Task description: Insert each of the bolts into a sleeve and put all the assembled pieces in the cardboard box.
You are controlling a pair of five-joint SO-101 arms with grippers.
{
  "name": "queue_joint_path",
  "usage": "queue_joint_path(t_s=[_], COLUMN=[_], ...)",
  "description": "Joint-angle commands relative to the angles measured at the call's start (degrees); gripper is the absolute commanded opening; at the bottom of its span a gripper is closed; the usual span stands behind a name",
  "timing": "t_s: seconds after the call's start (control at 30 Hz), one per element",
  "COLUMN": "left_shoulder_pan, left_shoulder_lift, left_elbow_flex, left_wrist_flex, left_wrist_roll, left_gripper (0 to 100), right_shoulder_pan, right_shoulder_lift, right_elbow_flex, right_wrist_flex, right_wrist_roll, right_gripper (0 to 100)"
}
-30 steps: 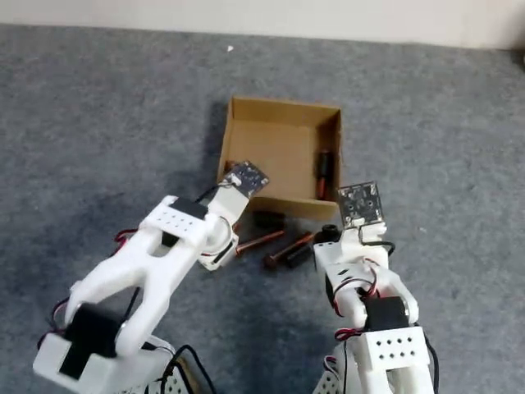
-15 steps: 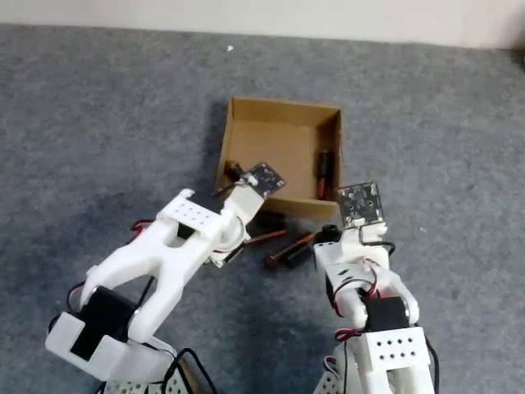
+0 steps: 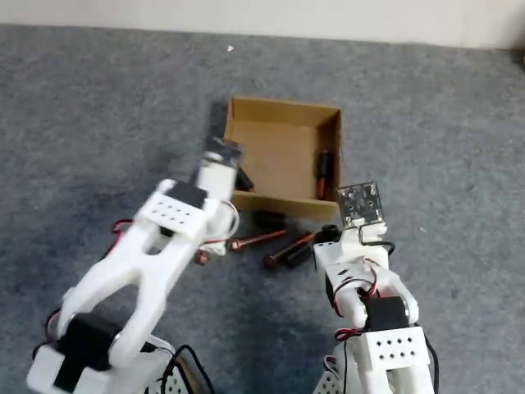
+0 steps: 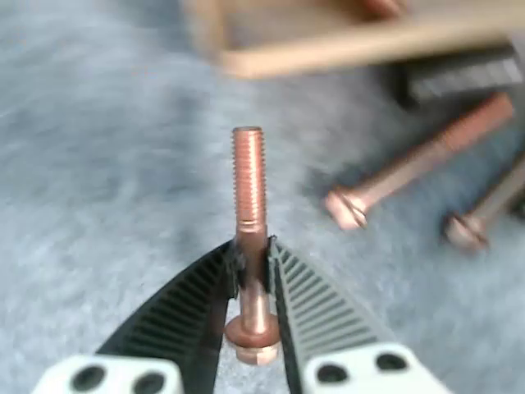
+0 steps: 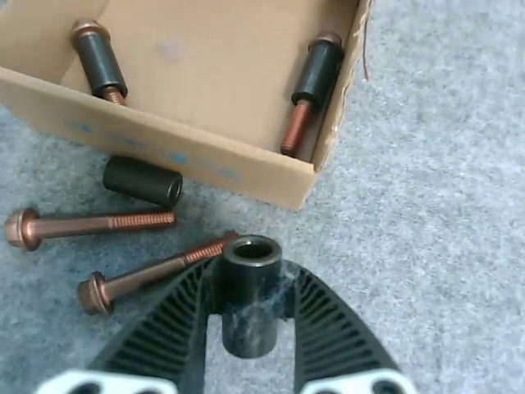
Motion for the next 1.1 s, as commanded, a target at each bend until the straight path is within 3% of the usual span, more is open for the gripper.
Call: queue_joint_path(t_s=[0.0,0.13,0.27,0.33,0.63,1.07], left_shoulder_pan=[-6.4,-10.5,-11.7,-11.7,-11.7,-11.7], left_shoulder_lift=[-7.2,-12.1,-15.9,-17.4,-19.4,-19.3], left_elbow_flex=[-0.5,2.3,7.4,9.1,11.0,10.9], left_wrist_flex=[0.1,-0.3,-0.4,-0.4,-0.4,-0.4], left_wrist_roll=[12.9,25.0,44.2,48.4,57.8,57.8], left_gripper=[1,1,1,1,1,1], right_shoulder_pan=[0.7,0.7,0.7,0.7,0.7,0.7], right_shoulder_lift=[-1.2,-1.2,-1.2,-1.2,-1.2,-1.2], right_elbow_flex=[-0.4,-0.4,-0.4,-0.4,-0.4,-0.4], right_wrist_flex=[-1.6,-1.6,-1.6,-1.6,-1.6,-1.6], right_wrist_roll=[-0.1,-0.1,-0.1,-0.1,-0.1,-0.1], right_gripper=[0.5,0.5,0.5,0.5,0.5,0.5])
